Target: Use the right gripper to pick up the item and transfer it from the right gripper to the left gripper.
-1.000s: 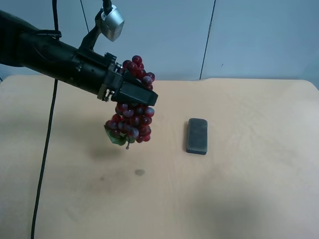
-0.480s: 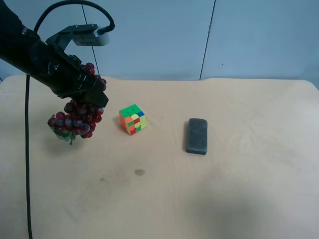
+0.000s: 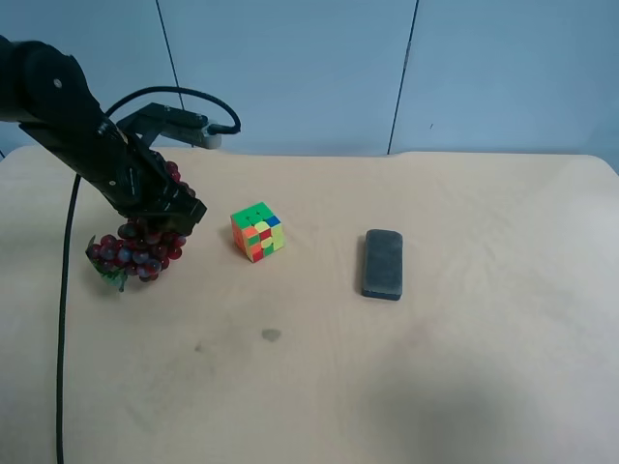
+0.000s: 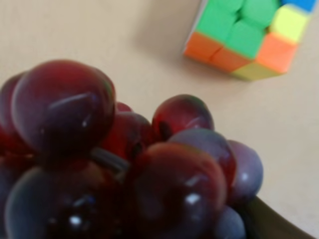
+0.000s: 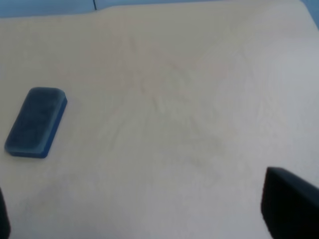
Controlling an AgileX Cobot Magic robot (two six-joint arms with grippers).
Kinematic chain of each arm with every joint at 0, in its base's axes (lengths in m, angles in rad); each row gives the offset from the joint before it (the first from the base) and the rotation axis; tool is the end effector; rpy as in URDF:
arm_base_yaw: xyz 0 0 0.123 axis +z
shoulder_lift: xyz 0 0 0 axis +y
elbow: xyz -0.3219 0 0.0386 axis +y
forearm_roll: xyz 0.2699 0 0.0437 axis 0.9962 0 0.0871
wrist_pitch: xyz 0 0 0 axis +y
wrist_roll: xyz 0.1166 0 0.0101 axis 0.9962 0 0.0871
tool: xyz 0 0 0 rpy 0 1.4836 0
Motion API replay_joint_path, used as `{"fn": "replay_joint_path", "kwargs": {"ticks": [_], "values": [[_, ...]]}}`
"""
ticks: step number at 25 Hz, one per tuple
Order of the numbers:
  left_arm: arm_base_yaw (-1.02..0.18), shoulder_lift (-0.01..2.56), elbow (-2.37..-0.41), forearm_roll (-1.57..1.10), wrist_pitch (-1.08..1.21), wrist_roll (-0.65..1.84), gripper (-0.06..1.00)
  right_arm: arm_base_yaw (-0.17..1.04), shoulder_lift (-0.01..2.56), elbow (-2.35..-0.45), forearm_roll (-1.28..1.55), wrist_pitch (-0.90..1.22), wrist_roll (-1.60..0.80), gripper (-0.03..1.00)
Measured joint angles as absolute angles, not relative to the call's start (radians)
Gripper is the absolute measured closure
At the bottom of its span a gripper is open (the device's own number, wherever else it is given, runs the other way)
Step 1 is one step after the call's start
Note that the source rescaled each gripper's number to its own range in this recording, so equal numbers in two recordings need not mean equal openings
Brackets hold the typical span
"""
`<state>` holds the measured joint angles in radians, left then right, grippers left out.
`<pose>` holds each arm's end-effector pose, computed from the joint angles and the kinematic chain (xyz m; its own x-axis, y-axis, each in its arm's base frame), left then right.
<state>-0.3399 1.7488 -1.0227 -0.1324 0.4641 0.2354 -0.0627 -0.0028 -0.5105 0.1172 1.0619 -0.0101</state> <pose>0.3548 -0.1328 0.1823 -0.7925 0.4037 -0.4571 0.4536 0.8912 0.0007 -0.0032 0.0122 0.2797 -0.4426 0.0748 -0.8936 -0.0082 0.9961 0.0875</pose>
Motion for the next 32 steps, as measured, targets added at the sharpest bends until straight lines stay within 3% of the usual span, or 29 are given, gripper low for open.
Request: {"fn": "replay_joint_path", "kwargs": {"ticks": [7, 16, 17, 21, 22, 25, 32], "values": [[-0.322, 1.817, -1.023, 0.051, 0.387, 0.142, 0.94, -0.063, -0.003, -0.510, 0.117, 1.062, -0.010, -0.02], [-0.149, 1.846, -1.023, 0.077, 0.410, 0.049, 0.94, -0.063, -0.003, -0.510, 0.117, 1.062, -0.010, -0.02], [-0.147, 1.846, -1.023, 0.077, 0.412, 0.048, 0.86, -0.063, -0.003, -0.510, 0.117, 1.062, -0.010, -0.02], [-0.146, 1.846, -1.023, 0.077, 0.403, 0.038, 0.19, -0.063, -0.003, -0.510, 0.117, 1.062, -0.010, -0.02], [-0.146, 1.846, -1.023, 0.077, 0.403, 0.031, 0.07, -0.063, -0.003, -0.510, 0.117, 1.062, -0.010, -0.02], [-0.146, 1.846, -1.023, 0.074, 0.403, 0.024, -0.04, -0.063, -0.003, -0.510, 0.117, 1.062, -0.010, -0.02], [-0.146, 1.843, -1.023, 0.065, 0.415, 0.023, -0.06, -0.063, -0.003, -0.510, 0.117, 1.062, -0.010, -0.02]]}}
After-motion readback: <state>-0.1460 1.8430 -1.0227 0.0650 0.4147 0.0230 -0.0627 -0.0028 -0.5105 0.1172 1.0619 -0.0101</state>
